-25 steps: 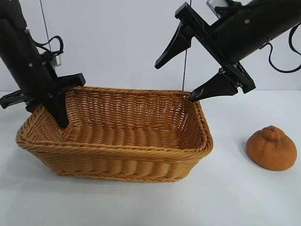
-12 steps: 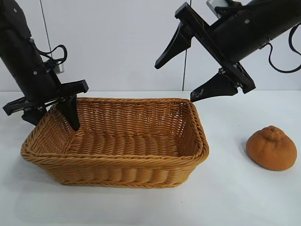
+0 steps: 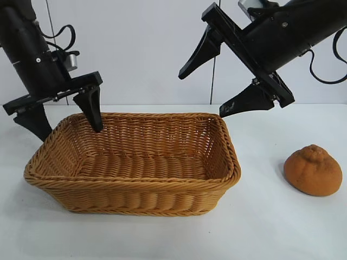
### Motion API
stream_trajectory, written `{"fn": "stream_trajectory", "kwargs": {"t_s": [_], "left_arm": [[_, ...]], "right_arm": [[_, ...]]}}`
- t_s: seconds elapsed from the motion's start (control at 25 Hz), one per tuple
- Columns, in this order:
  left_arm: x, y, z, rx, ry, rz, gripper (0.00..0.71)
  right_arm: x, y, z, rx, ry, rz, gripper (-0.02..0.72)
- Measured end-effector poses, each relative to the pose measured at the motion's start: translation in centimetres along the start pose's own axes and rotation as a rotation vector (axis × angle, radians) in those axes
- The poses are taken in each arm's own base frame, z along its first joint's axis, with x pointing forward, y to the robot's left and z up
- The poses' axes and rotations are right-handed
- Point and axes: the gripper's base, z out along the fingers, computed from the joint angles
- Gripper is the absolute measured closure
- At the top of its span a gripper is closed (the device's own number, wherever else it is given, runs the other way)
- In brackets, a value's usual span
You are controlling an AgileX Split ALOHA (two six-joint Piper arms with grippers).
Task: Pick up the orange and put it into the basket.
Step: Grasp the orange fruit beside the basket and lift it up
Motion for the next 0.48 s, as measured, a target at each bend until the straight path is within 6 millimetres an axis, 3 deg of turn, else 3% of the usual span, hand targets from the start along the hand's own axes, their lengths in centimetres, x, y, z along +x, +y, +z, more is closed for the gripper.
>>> {"fn": "stream_trajectory", "kwargs": {"t_s": [0.2,0.48], "left_arm": [[-0.4,-1.4,-5.1,-0.058,-0.131,0.083,0.080],[0.1,-0.2,-7.0,-0.225,-0.131,0.130,0.080]], "right_arm": [[0.0,0.0,0.0,0.001,0.000,-0.001,0.115],[0.0,0.0,0.0,0.001,0.001,-0.002,0.115]]}}
